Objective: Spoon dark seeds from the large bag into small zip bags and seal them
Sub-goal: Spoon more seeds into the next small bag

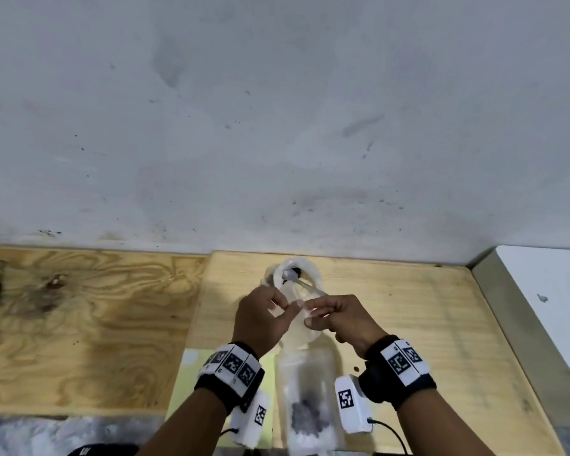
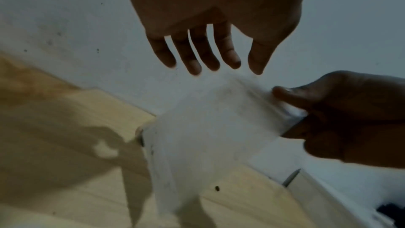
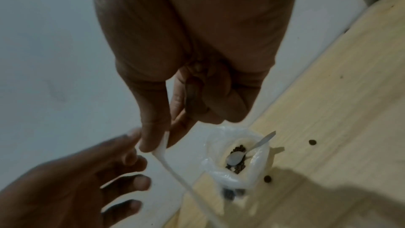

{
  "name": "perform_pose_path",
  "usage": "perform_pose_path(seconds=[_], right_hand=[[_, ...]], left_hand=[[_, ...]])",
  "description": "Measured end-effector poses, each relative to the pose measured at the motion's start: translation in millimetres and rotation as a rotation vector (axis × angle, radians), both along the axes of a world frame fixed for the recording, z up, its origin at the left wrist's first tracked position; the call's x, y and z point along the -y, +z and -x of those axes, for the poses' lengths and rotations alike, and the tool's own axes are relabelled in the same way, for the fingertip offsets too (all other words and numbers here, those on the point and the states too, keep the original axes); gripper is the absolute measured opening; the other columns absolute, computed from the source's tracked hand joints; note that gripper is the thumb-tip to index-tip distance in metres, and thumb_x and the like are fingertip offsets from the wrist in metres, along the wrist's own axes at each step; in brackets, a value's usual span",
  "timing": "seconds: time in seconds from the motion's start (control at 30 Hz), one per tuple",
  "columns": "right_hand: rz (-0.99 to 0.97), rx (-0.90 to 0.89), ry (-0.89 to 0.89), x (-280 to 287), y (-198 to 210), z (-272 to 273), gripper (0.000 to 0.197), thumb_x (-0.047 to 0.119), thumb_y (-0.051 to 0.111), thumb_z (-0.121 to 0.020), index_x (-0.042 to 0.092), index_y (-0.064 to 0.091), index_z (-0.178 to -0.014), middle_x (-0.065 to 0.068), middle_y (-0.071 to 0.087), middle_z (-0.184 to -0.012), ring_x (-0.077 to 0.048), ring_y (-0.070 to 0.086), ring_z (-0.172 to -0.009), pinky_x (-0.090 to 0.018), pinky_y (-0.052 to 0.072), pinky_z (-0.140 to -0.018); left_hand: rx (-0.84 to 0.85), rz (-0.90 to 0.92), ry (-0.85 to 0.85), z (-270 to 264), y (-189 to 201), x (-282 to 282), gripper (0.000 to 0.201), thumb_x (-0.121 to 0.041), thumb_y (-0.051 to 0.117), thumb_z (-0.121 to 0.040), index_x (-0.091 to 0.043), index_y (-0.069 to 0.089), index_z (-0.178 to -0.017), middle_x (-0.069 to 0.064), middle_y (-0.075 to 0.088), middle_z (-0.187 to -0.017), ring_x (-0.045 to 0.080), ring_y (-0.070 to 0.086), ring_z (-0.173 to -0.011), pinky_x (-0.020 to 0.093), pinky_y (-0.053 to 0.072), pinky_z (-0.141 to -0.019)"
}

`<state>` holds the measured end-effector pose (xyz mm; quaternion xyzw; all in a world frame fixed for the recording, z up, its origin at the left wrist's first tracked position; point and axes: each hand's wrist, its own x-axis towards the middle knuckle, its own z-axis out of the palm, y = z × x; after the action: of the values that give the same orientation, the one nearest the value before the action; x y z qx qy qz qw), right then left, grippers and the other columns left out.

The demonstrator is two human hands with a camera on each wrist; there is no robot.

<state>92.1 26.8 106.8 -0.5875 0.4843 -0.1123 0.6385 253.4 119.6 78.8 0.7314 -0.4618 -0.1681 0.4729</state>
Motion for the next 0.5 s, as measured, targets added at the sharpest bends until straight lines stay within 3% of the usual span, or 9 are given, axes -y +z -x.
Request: perform_pose_path(seconds=[0.1, 0.17, 0.23, 0.3, 0.37, 0.43, 0.5], right_hand=[[-0.003, 0.047, 0.025, -7.8, 3.4, -14.6, 0.022, 0.002, 0.081, -0.074, 0.015, 0.079, -0.092, 0.002, 0.067, -0.075, -0.001, 0.049, -0.049, -0.018, 0.025, -0.044], [-0.004, 0.068, 0.063, -6.9, 3.4, -19.5, 0.019, 0.003, 0.078, -0.078, 0.016, 0.08, -0.092, -0.001, 0.071, -0.077, -0.003, 0.044, -0.05, -0.02, 0.024, -0.045], [0.0, 0.057, 0.076, -2.7, 5.7, -19.9, 0.014, 0.01, 0.076, -0.082, 0.018, 0.08, -0.093, 0.004, 0.069, -0.072, -0.004, 0.04, -0.051, -0.021, 0.026, -0.047], [0.051, 0.036, 0.054, 4.0, 6.1, -19.4, 0.006, 0.015, 0.075, -0.085, 0.016, 0.079, -0.089, 0.011, 0.066, -0.067, -0.002, 0.045, -0.052, -0.018, 0.031, -0.047], [0.172, 0.024, 0.052, 8.8, 5.1, -21.6, 0.003, 0.013, 0.074, -0.086, 0.012, 0.076, -0.084, 0.01, 0.07, -0.075, 0.004, 0.053, -0.055, -0.016, 0.039, -0.053], [0.304, -0.01, 0.084, 12.6, 3.0, -24.1, 0.007, 0.019, 0.074, -0.086, 0.016, 0.074, -0.079, 0.008, 0.071, -0.082, 0.006, 0.054, -0.054, -0.019, 0.042, -0.062], [0.39, -0.033, 0.109, 16.6, 0.3, -25.3, 0.012, 0.024, 0.074, -0.085, 0.023, 0.069, -0.074, 0.009, 0.071, -0.081, 0.003, 0.056, -0.059, -0.02, 0.041, -0.063]], left_hand=[[-0.312, -0.097, -0.042, 1.4, 1.5, 1.2, 0.037, -0.033, 0.079, -0.08, -0.005, 0.061, -0.064, 0.006, 0.064, -0.054, 0.018, 0.057, -0.048, 0.034, 0.051, -0.056], [-0.465, -0.116, -0.039, -2.9, -1.1, 6.0, 0.035, -0.024, 0.075, -0.085, 0.004, 0.06, -0.07, 0.015, 0.067, -0.061, 0.022, 0.064, -0.054, 0.045, 0.057, -0.062], [-0.602, -0.122, -0.029, -7.3, -3.6, 10.5, 0.027, -0.012, 0.067, -0.089, 0.006, 0.057, -0.072, 0.023, 0.069, -0.068, 0.032, 0.069, -0.063, 0.053, 0.059, -0.068], [-0.65, -0.143, -0.027, -9.0, -1.2, 14.9, 0.015, -0.002, 0.059, -0.09, 0.007, 0.061, -0.078, 0.027, 0.069, -0.073, 0.039, 0.071, -0.07, 0.052, 0.06, -0.072], [-0.642, -0.157, -0.014, -6.3, 1.1, 20.0, 0.014, 0.0, 0.054, -0.091, 0.009, 0.065, -0.087, 0.025, 0.071, -0.077, 0.036, 0.072, -0.072, 0.047, 0.061, -0.072], [-0.632, -0.156, 0.031, -0.2, 3.8, 28.0, 0.016, -0.003, 0.054, -0.09, 0.008, 0.064, -0.085, 0.022, 0.072, -0.078, 0.031, 0.074, -0.071, 0.042, 0.061, -0.07], [-0.617, -0.149, 0.062, 6.7, 7.0, 35.8, 0.021, -0.009, 0.057, -0.092, 0.003, 0.061, -0.075, 0.02, 0.07, -0.074, 0.029, 0.073, -0.068, 0.042, 0.062, -0.067]])
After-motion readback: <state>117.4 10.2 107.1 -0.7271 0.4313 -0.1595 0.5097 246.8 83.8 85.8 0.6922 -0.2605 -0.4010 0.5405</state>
